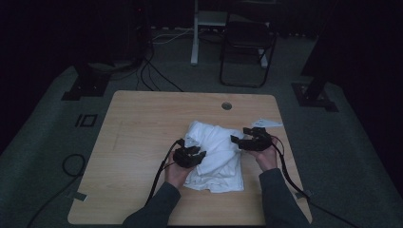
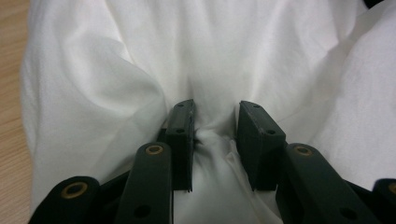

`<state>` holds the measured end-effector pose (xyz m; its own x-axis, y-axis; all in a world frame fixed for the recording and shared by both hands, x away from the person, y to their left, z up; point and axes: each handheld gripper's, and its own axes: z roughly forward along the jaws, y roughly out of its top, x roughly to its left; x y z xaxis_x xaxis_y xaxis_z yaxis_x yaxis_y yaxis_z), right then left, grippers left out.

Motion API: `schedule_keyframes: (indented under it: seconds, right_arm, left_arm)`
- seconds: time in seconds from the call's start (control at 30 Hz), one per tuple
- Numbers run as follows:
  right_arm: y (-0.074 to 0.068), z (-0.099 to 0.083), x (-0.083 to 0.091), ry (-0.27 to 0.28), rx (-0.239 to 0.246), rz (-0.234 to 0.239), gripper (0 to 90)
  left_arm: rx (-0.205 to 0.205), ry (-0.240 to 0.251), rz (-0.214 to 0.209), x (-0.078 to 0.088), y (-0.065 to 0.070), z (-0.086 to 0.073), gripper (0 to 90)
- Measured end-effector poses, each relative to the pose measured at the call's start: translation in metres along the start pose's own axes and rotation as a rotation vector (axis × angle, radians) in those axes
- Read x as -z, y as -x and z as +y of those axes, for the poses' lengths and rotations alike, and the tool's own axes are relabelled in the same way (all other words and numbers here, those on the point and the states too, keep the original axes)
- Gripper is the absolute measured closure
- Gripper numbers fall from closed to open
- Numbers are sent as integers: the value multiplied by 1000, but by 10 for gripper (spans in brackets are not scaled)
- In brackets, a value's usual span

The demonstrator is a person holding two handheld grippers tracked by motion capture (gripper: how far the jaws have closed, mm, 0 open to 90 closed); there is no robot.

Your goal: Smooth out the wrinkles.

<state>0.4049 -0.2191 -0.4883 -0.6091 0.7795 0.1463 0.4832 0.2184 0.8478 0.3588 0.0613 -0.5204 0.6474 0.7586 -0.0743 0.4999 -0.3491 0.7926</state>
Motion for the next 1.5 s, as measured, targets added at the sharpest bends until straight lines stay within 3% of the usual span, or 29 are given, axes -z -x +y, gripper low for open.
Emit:
schedule_keyframes:
  seconds: [0.1, 0.13, 0.17, 0.2, 0.23, 0.27, 0.37, 0.47, 0.57, 0.6, 0.67, 0.8, 1.07, 1.17, 1.3, 1.37, 1.4, 1.43, 1.47, 1.5]
  right_arm:
    - [4, -3, -16, -59, -18, -13, 494]
    - [4, -5, -19, -73, -17, -11, 616]
    - [4, -5, -19, -73, -17, -11, 616]
    - [7, -7, -25, -89, -25, -11, 797]
    - [8, -7, -26, -86, -29, -10, 816]
    - [9, -8, -27, -86, -34, -10, 832]
    - [8, -8, -29, -85, -41, -15, 839]
    - [7, -8, -30, -83, -37, -23, 837]
    - [7, -8, -29, -80, -31, -22, 834]
    - [7, -8, -28, -79, -28, -21, 831]
    - [7, -9, -27, -80, -26, -20, 830]
    - [8, -9, -27, -77, -27, -20, 830]
    - [9, -9, -28, -82, -25, -22, 832]
    - [9, -9, -28, -82, -22, -21, 831]
    - [10, -9, -28, -82, -26, -20, 831]
    - [10, -9, -29, -85, -25, -19, 831]
    - [10, -9, -29, -88, -26, -19, 831]
    - [10, -9, -29, -89, -24, -19, 830]
    - [10, -9, -28, -90, -23, -20, 828]
    - [11, -9, -28, -91, -20, -19, 826]
  left_arm:
    - [-16, 19, -7, 9, 9, -1, 672]
    - [-32, 19, -8, 12, 12, -2, 672]
    - [-32, 19, -8, 12, 12, -2, 672]
    - [-47, 36, -9, 17, 19, -4, 672]
    - [-53, 41, -12, 19, 22, -5, 671]
    - [-76, 58, -1, 23, 32, -7, 671]
    - [-100, 74, 14, 26, 40, -9, 665]
    - [-156, 93, 50, 28, 55, -10, 654]
    - [-135, 112, 36, 30, 57, -9, 650]
    - [-110, 122, -4, 32, 56, -6, 648]
    - [-101, 145, -5, 34, 55, -5, 644]
    - [-73, 140, -38, 35, 50, -3, 618]
    - [-102, 187, -41, 35, 59, -1, 553]
    - [-113, 179, -47, 33, 62, 1, 539]
    - [-96, 86, -114, 17, 66, 0, 537]
    - [-109, 41, -170, 9, 71, -3, 627]
    - [-111, 18, -214, 7, 74, -4, 701]
    - [-109, 8, -286, 5, 77, -5, 754]
    - [-106, 8, -379, 5, 82, -6, 756]
    - [-118, 5, -414, 6, 84, -6, 754]
